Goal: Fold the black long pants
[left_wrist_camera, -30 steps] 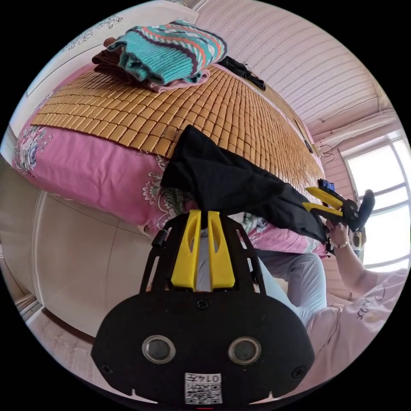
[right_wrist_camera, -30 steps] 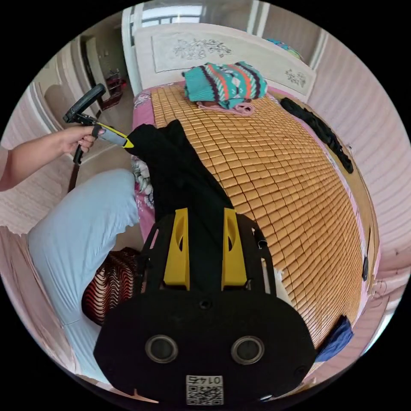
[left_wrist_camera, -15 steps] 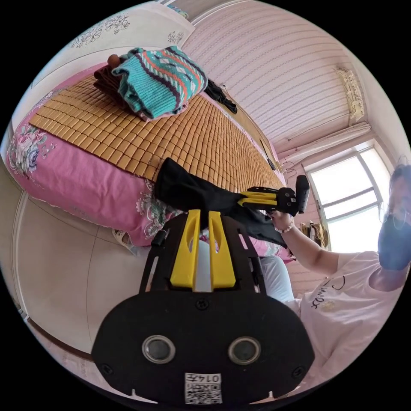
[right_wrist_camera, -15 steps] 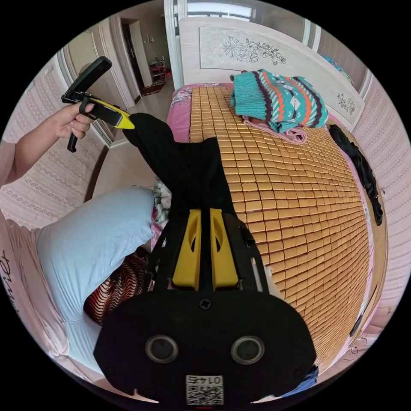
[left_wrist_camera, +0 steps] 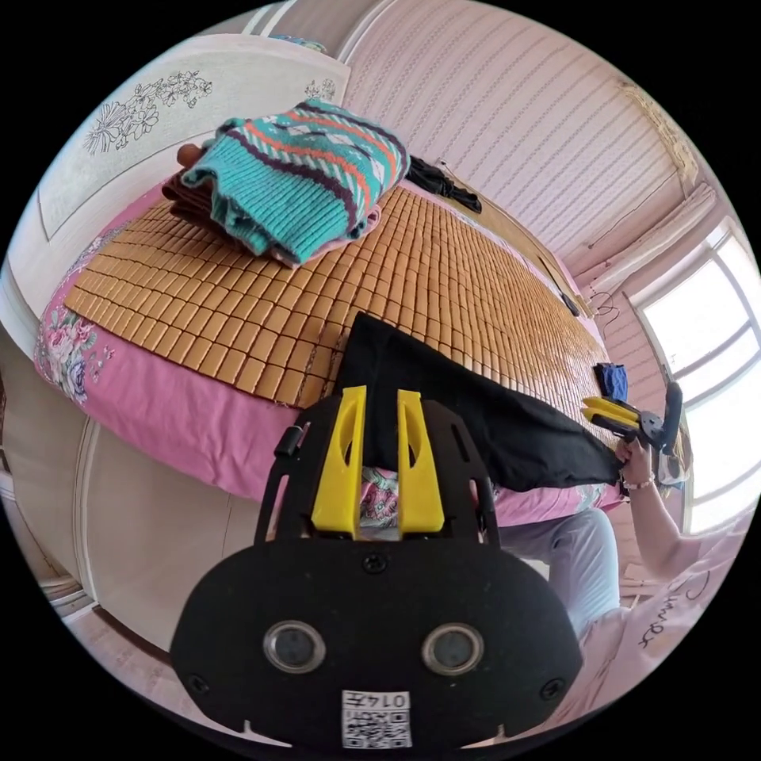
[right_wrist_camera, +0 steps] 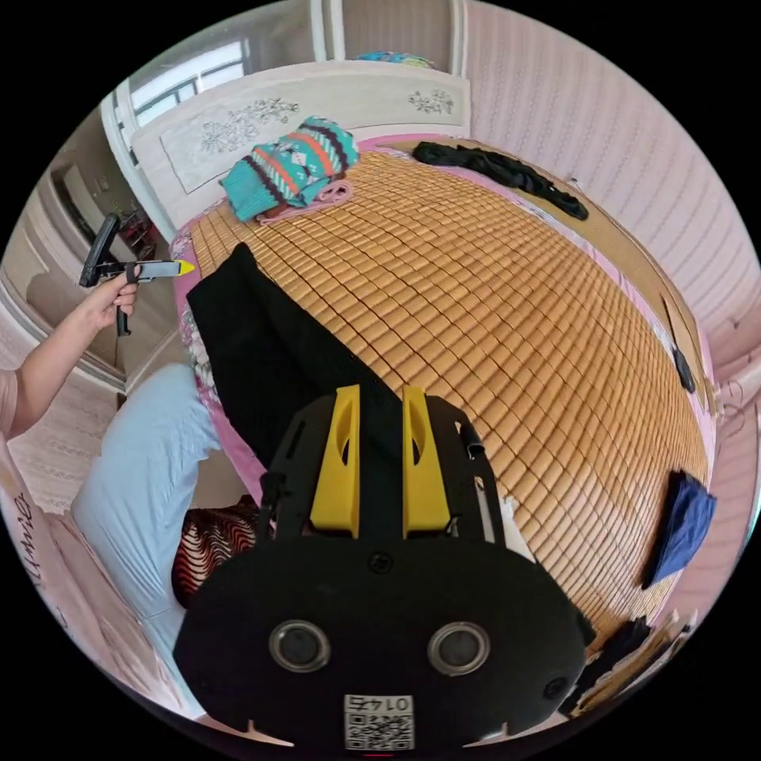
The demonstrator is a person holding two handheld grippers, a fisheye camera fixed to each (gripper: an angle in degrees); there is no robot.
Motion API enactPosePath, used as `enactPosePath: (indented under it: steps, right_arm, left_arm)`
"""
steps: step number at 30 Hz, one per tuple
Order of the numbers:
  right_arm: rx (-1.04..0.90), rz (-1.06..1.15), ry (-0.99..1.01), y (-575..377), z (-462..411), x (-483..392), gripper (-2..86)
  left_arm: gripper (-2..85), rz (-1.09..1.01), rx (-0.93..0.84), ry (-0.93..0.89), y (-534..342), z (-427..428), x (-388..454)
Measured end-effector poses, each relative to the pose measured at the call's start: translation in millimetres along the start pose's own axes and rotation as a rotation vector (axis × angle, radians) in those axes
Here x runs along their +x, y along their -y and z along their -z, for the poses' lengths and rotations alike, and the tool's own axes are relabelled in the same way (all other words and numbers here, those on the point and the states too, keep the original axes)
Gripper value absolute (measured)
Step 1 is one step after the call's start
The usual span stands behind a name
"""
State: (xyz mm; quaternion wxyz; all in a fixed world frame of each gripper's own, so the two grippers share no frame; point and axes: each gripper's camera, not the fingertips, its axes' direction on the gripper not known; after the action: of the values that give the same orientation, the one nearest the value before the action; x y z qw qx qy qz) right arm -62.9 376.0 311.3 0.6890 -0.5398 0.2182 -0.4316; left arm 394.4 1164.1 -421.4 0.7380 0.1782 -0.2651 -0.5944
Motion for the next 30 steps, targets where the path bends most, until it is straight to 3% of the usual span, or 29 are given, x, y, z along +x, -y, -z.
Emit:
enactPosePath:
  steps: [8,14,23,25,30]
  right_arm:
    - [-0.157,-0.508,-0.24,-229,46,94,8.4]
    - [-0.074,-0.936,-0.272,-363,82,161,9.3]
    - [-0.084,-1.14,-0.324,-450,68,238,9.9]
    - [-0.147,-1.133,-0.27,-461,51,246,8.4]
    - [-0.073,-1.043,-0.292,-488,71,224,3.5]
  left_arm:
    - [9.0,-0.102,-0.041,0.125,39,-30,35]
    - [10.4,-0.009,-0.107,0.135,71,-64,37]
    - [1.1,0.0,-0.161,0.28,77,-83,57]
    - [-0.3,0.01,-0.154,0.282,77,-81,60]
    - [-0.9,-0.037,-0.077,0.245,69,-51,69]
